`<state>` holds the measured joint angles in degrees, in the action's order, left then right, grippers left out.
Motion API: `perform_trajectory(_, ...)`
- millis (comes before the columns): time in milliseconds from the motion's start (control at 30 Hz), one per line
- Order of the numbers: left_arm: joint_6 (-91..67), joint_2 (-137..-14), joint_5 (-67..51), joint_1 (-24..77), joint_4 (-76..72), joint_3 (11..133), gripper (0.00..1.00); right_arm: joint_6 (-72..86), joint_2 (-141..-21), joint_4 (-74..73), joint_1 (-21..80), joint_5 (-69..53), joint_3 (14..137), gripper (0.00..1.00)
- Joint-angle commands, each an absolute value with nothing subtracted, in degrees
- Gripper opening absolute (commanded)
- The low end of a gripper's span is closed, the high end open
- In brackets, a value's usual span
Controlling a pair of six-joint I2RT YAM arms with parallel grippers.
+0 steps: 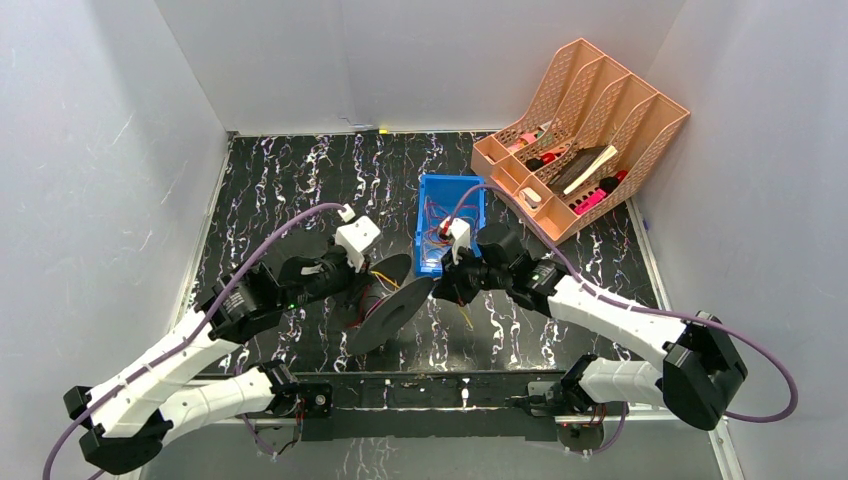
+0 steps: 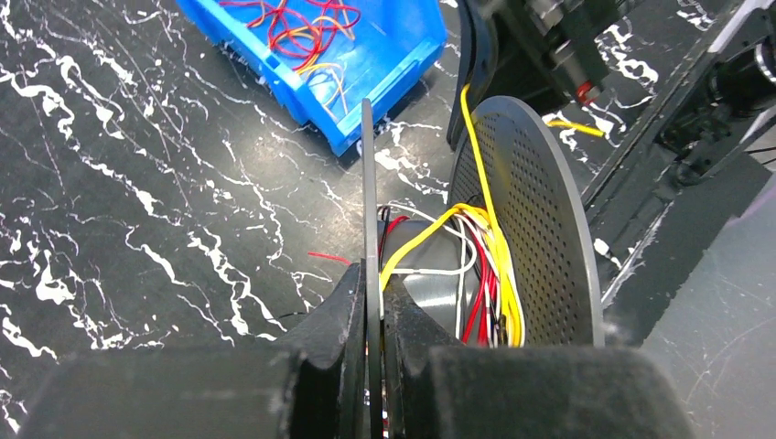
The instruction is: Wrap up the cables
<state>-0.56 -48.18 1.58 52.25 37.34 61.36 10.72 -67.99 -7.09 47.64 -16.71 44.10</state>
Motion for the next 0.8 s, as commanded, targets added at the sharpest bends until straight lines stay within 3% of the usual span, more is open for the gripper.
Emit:
perform_trajectory(0,-0.47,-44.68,-4.66,52.25,37.91,66.47,0.00,11.93,-67.64,1.37,46.41,-19.76,40.05,0.00)
perform_trajectory(100,-0.83,-44.48,-5.63,52.22,37.99,67.89,0.00,12.21,-67.32,3.14,46.41,-22.04,38.55,0.01)
perform_trajectory(333,-1.17,-44.54,-5.36,52.21,37.36,69.12,0.00,12.99,-64.18,5.32,46.41,-24.20,36.39,0.20)
perform_trajectory(767,-1.10,-45.83,-0.54,52.27,37.24,70.32,0.00,13.23,-55.68,1.93,46.40,-21.40,36.22,0.42)
